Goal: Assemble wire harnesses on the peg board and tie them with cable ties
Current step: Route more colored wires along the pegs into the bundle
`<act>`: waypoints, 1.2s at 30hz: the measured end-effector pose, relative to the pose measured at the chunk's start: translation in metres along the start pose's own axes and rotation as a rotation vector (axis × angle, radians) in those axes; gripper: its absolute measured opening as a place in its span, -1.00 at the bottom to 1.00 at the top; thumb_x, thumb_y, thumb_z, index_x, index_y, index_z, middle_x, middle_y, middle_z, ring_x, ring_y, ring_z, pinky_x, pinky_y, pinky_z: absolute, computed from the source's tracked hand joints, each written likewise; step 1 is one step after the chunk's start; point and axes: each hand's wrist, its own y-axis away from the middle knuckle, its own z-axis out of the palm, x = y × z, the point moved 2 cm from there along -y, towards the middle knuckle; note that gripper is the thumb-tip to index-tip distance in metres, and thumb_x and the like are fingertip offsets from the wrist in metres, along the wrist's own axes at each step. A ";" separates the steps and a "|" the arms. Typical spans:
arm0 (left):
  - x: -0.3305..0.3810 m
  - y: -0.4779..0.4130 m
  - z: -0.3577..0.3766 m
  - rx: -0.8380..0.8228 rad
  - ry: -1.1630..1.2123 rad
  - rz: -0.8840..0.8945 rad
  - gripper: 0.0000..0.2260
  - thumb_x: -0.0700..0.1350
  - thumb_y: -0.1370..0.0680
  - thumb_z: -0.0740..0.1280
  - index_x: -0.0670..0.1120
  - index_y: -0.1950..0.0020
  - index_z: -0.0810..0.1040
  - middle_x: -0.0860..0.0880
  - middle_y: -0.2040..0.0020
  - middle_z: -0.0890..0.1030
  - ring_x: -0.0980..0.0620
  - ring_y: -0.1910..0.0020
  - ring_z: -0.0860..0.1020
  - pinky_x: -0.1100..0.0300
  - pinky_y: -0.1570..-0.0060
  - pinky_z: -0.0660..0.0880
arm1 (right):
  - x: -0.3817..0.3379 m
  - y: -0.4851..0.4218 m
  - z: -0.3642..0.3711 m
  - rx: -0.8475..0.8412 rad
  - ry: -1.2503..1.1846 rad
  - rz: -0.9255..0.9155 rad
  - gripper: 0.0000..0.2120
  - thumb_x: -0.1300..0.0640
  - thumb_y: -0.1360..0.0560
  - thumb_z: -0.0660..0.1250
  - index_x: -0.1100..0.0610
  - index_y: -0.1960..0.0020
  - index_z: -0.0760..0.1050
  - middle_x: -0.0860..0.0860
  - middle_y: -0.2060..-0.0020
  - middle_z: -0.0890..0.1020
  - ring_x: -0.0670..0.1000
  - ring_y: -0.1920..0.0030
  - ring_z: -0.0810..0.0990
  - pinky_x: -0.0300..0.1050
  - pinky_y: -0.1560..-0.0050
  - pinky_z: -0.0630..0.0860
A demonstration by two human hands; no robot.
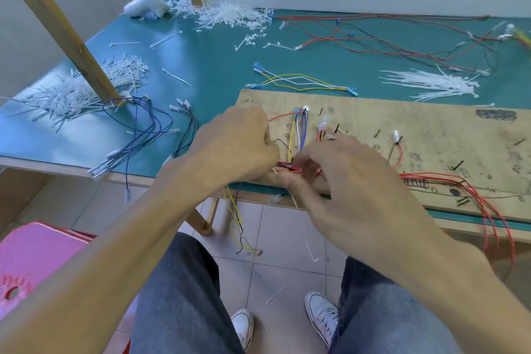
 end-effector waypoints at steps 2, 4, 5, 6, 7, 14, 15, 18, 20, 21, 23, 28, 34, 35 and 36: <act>0.002 -0.002 -0.001 -0.030 -0.002 -0.025 -0.83 -0.09 -0.40 0.32 -0.14 0.34 0.59 -0.08 0.42 0.50 -0.19 0.27 0.56 0.09 0.35 0.46 | 0.001 0.012 0.008 0.007 0.068 0.030 -0.65 -0.33 -0.57 0.23 -0.07 0.03 0.56 -0.16 0.18 0.52 0.02 0.04 0.46 -0.01 0.10 0.38; 0.003 -0.003 -0.002 -0.051 0.008 -0.043 -0.80 -0.05 -0.32 0.27 -0.16 0.37 0.55 -0.08 0.46 0.46 -0.20 0.32 0.53 0.13 0.40 0.38 | 0.001 0.015 0.015 0.025 0.119 0.022 -0.75 -0.22 -0.60 0.31 -0.05 0.07 0.57 -0.14 0.18 0.48 0.04 0.03 0.44 -0.03 0.13 0.27; 0.004 -0.002 -0.003 -0.052 0.013 -0.047 -0.78 -0.03 -0.28 0.22 -0.18 0.38 0.52 -0.08 0.48 0.43 -0.20 0.35 0.51 0.14 0.40 0.33 | 0.002 0.016 0.019 0.033 0.121 0.015 -0.79 -0.15 -0.60 0.35 -0.04 0.08 0.58 -0.12 0.17 0.48 0.06 0.02 0.44 -0.03 0.13 0.26; 0.004 -0.002 -0.003 -0.054 0.018 -0.051 -0.77 -0.03 -0.25 0.20 -0.19 0.39 0.50 -0.08 0.49 0.41 -0.20 0.37 0.49 0.15 0.40 0.31 | 0.002 0.017 0.022 0.047 0.114 0.014 -0.82 -0.11 -0.59 0.38 -0.03 0.09 0.58 -0.10 0.17 0.48 0.07 0.02 0.45 -0.02 0.13 0.28; 0.004 -0.002 -0.004 -0.060 0.027 -0.057 -0.76 -0.03 -0.25 0.20 -0.20 0.38 0.50 -0.09 0.49 0.41 -0.20 0.38 0.47 0.16 0.40 0.32 | 0.002 0.019 0.023 0.071 0.106 0.019 -0.83 -0.09 -0.58 0.40 -0.01 0.10 0.57 -0.09 0.17 0.48 0.07 0.04 0.45 -0.02 0.14 0.31; 0.010 0.002 -0.004 0.004 -0.012 -0.095 -0.80 -0.09 -0.46 0.34 -0.18 0.30 0.54 -0.08 0.42 0.44 -0.21 0.29 0.51 0.10 0.33 0.42 | -0.001 0.025 0.027 0.126 -0.015 0.082 -0.80 -0.06 -0.66 0.29 0.00 0.08 0.57 -0.11 0.22 0.49 0.05 0.12 0.46 0.03 0.16 0.37; 0.014 0.007 -0.003 0.063 -0.080 -0.080 -0.80 -0.02 -0.51 0.35 -0.12 0.22 0.57 -0.05 0.36 0.45 -0.21 0.20 0.55 0.06 0.28 0.46 | 0.000 0.027 0.027 0.126 -0.020 0.092 -0.78 -0.08 -0.67 0.26 -0.01 0.07 0.56 -0.11 0.24 0.52 0.07 0.14 0.49 0.05 0.18 0.41; 0.024 0.032 -0.002 0.255 -0.208 0.032 -0.74 0.22 -0.63 0.25 0.06 -0.03 0.57 0.05 0.12 0.50 -0.10 -0.06 0.53 0.01 0.16 0.46 | 0.009 0.039 0.022 0.072 -0.018 0.147 -0.72 -0.16 -0.68 0.17 -0.04 0.01 0.56 -0.07 0.32 0.56 0.14 0.20 0.55 0.09 0.23 0.49; 0.030 0.051 0.000 0.251 -0.128 0.205 -0.71 0.19 -0.70 0.15 0.09 -0.11 0.60 0.10 -0.04 0.55 0.01 -0.17 0.47 0.00 0.08 0.52 | 0.018 0.045 0.017 0.025 -0.014 0.188 -0.67 -0.21 -0.67 0.13 -0.05 -0.04 0.56 -0.04 0.37 0.56 0.17 0.24 0.55 0.10 0.22 0.51; 0.031 0.060 0.003 0.206 -0.120 0.274 -0.68 0.15 -0.71 0.11 0.09 -0.15 0.63 0.11 -0.09 0.58 0.02 -0.20 0.46 -0.03 -0.01 0.54 | 0.023 0.048 0.014 0.016 -0.018 0.203 -0.67 -0.22 -0.66 0.12 -0.06 -0.05 0.57 -0.03 0.40 0.54 0.17 0.26 0.54 0.10 0.23 0.51; 0.031 0.076 0.010 0.144 -0.152 0.318 -0.64 0.13 -0.69 0.08 0.09 -0.21 0.64 0.12 -0.18 0.61 0.00 -0.25 0.47 -0.06 -0.16 0.52 | 0.030 0.055 0.007 0.032 -0.041 0.221 -0.67 -0.23 -0.63 0.15 -0.07 -0.02 0.59 -0.04 0.47 0.47 0.15 0.33 0.50 0.09 0.27 0.49; 0.033 0.091 0.025 0.166 -0.123 0.237 -0.63 0.07 -0.69 0.13 0.04 -0.38 0.61 0.07 -0.31 0.64 -0.07 -0.34 0.48 -0.13 -0.27 0.51 | 0.052 0.071 -0.012 0.111 -0.105 0.262 -0.74 -0.21 -0.57 0.27 -0.08 0.11 0.60 -0.10 0.56 0.40 0.02 0.44 0.38 0.07 0.35 0.45; 0.034 0.091 0.032 0.261 -0.211 0.200 -0.61 0.06 -0.70 0.15 0.01 -0.39 0.64 0.03 -0.38 0.62 -0.13 -0.41 0.46 -0.14 -0.22 0.52 | 0.071 0.087 -0.028 0.115 -0.149 0.305 -0.76 -0.23 -0.54 0.29 -0.12 0.13 0.62 -0.13 0.42 0.63 -0.01 0.34 0.59 0.05 0.22 0.57; 0.035 0.091 0.033 0.281 -0.213 0.202 -0.62 0.05 -0.69 0.17 -0.01 -0.38 0.65 0.02 -0.37 0.64 -0.14 -0.41 0.47 -0.13 -0.20 0.52 | 0.075 0.089 -0.032 0.143 -0.143 0.316 -0.78 -0.22 -0.54 0.31 -0.13 0.13 0.62 -0.13 0.41 0.63 0.00 0.35 0.59 0.05 0.23 0.57; 0.036 0.091 0.034 0.297 -0.216 0.202 -0.62 0.04 -0.69 0.18 -0.03 -0.37 0.65 0.00 -0.34 0.66 -0.14 -0.40 0.48 -0.13 -0.19 0.51 | 0.080 0.092 -0.037 0.172 -0.145 0.331 -0.81 -0.20 -0.53 0.33 -0.13 0.14 0.62 -0.13 0.41 0.63 0.00 0.38 0.59 0.04 0.24 0.57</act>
